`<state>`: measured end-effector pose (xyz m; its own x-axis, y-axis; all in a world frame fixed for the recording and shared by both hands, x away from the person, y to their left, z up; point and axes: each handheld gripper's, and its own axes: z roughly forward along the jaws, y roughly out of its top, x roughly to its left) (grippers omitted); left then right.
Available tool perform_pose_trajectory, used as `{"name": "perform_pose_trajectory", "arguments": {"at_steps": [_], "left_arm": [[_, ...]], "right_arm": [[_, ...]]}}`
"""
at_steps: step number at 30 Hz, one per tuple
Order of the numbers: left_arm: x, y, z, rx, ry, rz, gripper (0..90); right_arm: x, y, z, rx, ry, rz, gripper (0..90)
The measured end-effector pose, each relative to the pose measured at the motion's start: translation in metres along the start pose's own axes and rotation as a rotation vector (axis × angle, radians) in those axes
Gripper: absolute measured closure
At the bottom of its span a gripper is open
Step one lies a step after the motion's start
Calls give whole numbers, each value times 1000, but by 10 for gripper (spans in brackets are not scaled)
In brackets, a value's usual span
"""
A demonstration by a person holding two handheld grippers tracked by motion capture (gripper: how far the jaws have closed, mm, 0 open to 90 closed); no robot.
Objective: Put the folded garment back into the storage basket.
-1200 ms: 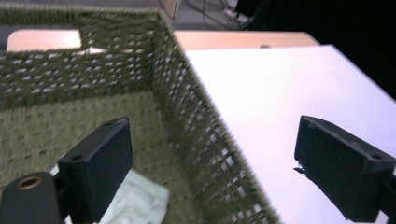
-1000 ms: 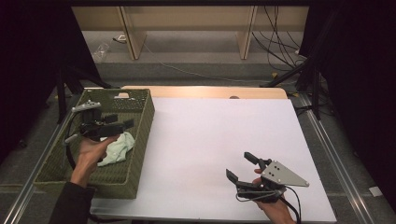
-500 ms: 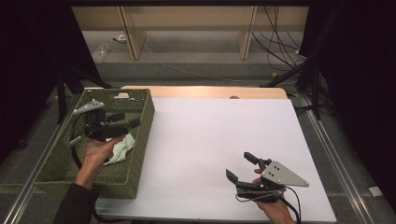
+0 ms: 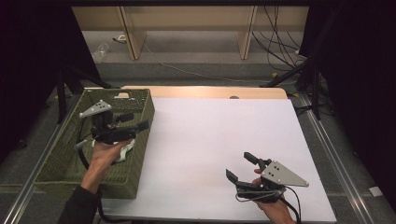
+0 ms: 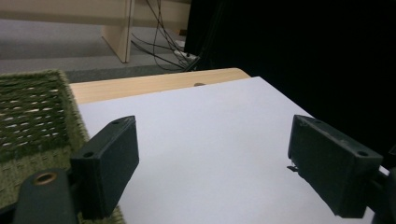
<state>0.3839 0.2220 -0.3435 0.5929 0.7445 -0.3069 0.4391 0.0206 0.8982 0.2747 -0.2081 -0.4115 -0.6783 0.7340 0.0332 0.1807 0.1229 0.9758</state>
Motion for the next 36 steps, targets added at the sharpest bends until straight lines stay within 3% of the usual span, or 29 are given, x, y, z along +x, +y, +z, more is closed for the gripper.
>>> {"name": "perform_pose_trajectory", "arguments": {"at_steps": [11,36], "left_arm": [[-27,-6,11,-10,-63,54,158],[-59,-32,27,-11,-145,122,162]], "right_arm": [[0,0,0,0,0,1,198],[0,0,0,-2,-1,1,198]]}}
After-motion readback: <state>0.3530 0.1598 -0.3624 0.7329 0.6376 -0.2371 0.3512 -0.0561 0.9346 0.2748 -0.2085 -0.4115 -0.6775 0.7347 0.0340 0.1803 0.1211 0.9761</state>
